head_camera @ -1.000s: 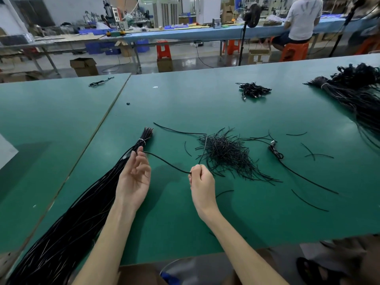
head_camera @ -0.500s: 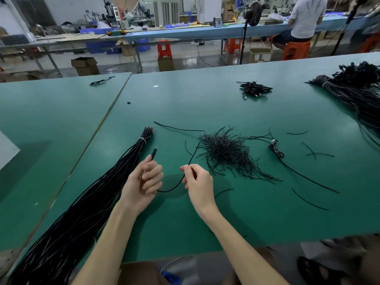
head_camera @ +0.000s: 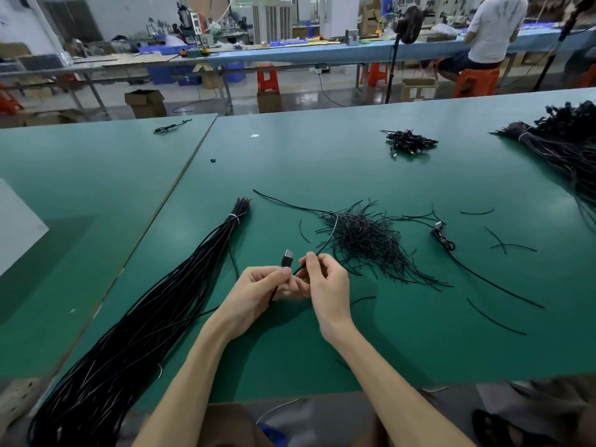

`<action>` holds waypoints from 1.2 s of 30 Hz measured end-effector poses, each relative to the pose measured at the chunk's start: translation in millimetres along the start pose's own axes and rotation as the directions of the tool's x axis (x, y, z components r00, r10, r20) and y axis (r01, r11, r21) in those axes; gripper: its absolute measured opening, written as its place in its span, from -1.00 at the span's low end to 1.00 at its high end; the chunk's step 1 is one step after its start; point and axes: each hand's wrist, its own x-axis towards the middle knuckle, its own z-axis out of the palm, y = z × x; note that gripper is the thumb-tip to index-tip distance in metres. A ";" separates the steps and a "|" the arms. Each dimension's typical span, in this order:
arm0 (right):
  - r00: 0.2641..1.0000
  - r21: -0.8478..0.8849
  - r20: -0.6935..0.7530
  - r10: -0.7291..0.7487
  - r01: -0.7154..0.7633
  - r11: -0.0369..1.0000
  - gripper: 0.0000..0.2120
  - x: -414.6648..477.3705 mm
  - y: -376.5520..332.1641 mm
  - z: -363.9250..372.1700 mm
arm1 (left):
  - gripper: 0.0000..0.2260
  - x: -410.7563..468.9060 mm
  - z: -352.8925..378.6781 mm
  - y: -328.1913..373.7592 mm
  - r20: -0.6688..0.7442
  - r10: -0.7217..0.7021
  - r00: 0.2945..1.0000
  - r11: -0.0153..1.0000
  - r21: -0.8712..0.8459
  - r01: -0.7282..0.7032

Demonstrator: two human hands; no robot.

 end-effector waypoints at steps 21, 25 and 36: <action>0.998 0.193 -0.070 -0.004 0.018 0.981 -0.79 0.6 -1.1 -4.1 | -0.56 -1.8 -5.9 -3.4 -0.139 0.091 0.986 0.985 0.156 -0.069; 0.994 0.204 -0.100 -0.043 0.063 0.977 -0.78 1.1 -1.8 -4.1 | -0.61 -3.2 -10.5 -1.5 -0.008 0.031 0.999 0.987 0.160 -0.029; 0.997 0.255 -0.063 -0.043 0.058 0.965 -0.79 1.8 3.5 -3.0 | -0.81 1.4 -0.6 -8.0 -0.174 0.091 0.981 0.981 0.185 -0.058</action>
